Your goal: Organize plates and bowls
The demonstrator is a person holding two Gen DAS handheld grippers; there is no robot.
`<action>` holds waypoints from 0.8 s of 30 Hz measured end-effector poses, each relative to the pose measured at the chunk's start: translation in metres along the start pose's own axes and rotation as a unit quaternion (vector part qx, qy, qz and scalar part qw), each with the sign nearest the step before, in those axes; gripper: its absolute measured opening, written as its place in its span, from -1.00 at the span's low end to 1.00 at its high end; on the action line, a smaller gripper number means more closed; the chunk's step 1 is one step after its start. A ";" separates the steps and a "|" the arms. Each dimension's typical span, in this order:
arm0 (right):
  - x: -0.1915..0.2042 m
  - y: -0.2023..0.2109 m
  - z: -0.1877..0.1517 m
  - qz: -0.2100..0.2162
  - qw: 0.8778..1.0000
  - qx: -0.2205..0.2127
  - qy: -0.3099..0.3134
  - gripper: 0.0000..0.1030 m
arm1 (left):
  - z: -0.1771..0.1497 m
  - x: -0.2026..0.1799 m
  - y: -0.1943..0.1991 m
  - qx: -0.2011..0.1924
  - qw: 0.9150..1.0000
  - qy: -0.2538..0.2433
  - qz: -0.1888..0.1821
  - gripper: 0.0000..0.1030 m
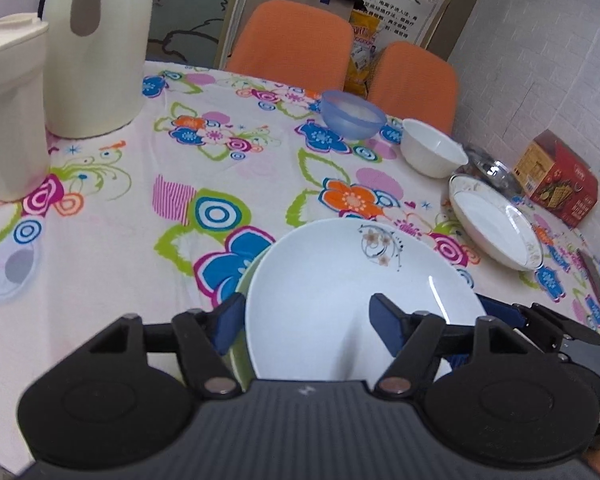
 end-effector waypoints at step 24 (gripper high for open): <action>-0.209 0.057 0.046 -0.147 0.985 0.007 -0.092 0.38 | 0.079 -0.193 -0.114 0.072 0.983 -0.156 -0.059 0.79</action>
Point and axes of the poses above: each gripper's, at about its wrist camera, not at the fingertips, and y roughly against the way its jaws point, x to its left, z to its top, the point moved 6 cm from there along -y, roughly the way its jaws point, and after that the axes turned 10 degrees about z, right-handed, at the moved point
